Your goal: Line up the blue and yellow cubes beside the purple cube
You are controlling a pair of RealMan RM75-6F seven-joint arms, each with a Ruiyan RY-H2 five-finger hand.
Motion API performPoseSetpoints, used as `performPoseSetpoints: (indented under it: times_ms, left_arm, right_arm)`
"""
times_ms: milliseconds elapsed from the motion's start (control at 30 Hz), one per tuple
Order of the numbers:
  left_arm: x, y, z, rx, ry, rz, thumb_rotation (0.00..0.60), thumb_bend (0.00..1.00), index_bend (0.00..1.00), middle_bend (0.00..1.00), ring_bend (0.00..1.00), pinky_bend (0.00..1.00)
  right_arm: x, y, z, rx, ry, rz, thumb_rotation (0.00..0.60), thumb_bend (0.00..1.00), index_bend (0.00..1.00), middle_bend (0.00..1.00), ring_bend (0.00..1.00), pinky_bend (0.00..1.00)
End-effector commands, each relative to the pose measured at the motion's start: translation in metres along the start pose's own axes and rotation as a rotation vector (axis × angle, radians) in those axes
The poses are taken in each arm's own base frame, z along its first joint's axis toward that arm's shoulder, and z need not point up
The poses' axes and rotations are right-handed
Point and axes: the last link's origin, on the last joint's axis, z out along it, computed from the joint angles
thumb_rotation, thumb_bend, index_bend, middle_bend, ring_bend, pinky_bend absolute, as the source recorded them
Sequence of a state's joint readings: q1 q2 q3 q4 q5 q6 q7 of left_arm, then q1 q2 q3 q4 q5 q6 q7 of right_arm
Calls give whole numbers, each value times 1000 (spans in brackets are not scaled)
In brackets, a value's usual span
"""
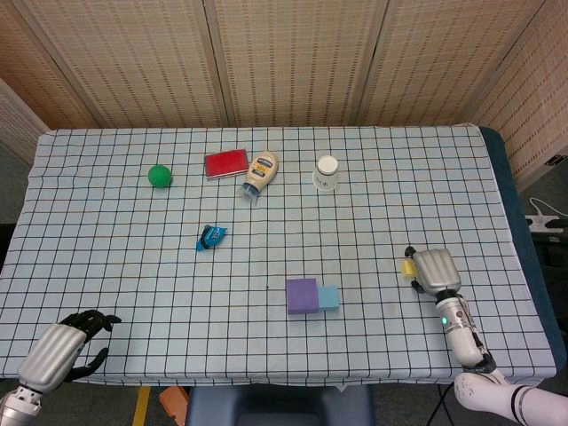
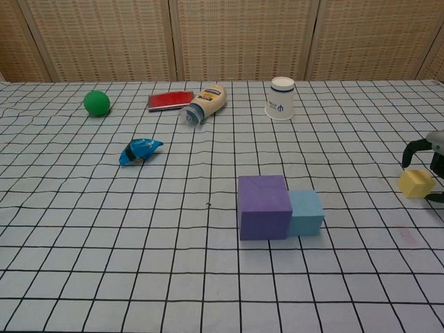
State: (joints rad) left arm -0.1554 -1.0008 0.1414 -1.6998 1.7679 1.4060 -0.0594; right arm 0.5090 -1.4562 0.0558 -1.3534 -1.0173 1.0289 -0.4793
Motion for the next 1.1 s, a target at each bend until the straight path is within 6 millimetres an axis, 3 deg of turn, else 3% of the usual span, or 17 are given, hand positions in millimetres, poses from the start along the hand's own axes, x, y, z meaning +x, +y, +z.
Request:
performPoseSetpoints:
  times_ms: [33, 600, 733, 900, 1100]
  left_arm:
    - [0, 0, 0, 0, -1, 1, 600, 426, 294, 392, 248, 347]
    - [0, 0, 0, 0, -1, 0, 600, 426, 294, 392, 248, 347]
    - [0, 0, 0, 0, -2, 0, 600, 427, 294, 393, 248, 347]
    - [-1, 0, 0, 0, -3, 1, 600, 427, 294, 392, 248, 348]
    - [-1, 1, 0, -2, -8, 2, 600, 427, 294, 393, 249, 347]
  right_arm:
    - [-1, 0, 0, 0, -3, 6, 600, 130, 356, 849, 891, 1000]
    - [-2, 0, -2, 6, 12, 24, 600, 134, 471, 860, 901, 1000]
    - [-2, -1, -3, 10, 12, 23, 600, 185, 501, 860, 902, 1000]
    - [-1, -11, -12, 59, 2, 53, 600, 262, 558, 860, 902, 1000]
    - [8, -36, -29, 160, -26, 118, 600, 266, 572, 860, 902, 1000]
